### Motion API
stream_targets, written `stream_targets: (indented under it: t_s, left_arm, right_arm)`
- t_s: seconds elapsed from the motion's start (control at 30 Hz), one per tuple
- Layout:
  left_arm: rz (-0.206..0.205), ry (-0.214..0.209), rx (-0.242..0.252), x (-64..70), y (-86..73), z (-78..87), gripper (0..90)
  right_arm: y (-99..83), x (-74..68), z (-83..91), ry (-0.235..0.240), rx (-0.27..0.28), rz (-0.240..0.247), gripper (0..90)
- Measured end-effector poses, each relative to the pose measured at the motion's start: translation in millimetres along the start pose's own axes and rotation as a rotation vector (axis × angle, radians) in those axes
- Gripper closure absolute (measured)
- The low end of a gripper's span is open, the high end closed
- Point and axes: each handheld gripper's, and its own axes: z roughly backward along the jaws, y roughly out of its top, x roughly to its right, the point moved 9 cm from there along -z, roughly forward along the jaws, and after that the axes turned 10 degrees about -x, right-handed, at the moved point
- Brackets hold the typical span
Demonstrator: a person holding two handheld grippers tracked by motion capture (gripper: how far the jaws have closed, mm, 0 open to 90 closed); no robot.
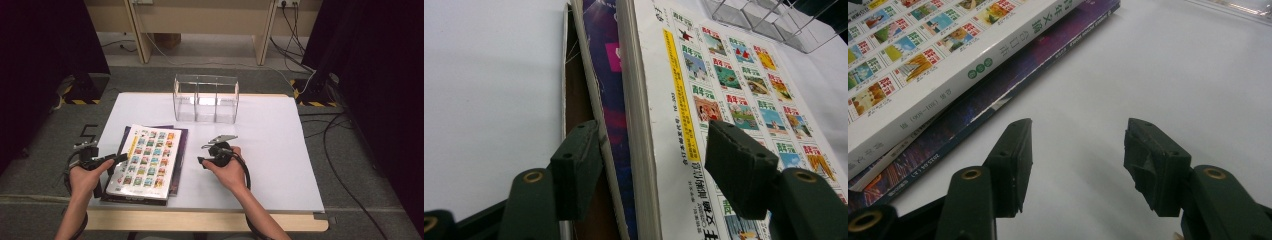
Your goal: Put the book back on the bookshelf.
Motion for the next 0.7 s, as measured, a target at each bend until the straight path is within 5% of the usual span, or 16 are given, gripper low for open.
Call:
stream_targets:
  t_s: [0.4, 0.53, 0.7]
  left_arm:
    - [-0.002, -0.004, -0.012, 4.8, -2.2, -2.7, 38.2]
    - [0.001, 0.001, -0.019, 5.0, 1.7, -5.6, 38.4]
    - [0.018, -0.009, -0.035, 3.2, 7.1, -8.9, 40.0]
  right_arm:
    - [-25.6, 33.3, 27.0, -0.037, 0.021, -0.089, 45.1]
    - [-20.4, 28.9, 23.2, -0.017, 0.027, -0.087, 45.1]
    - [-1.2, 6.2, 10.7, 0.045, 0.023, -0.068, 45.2]
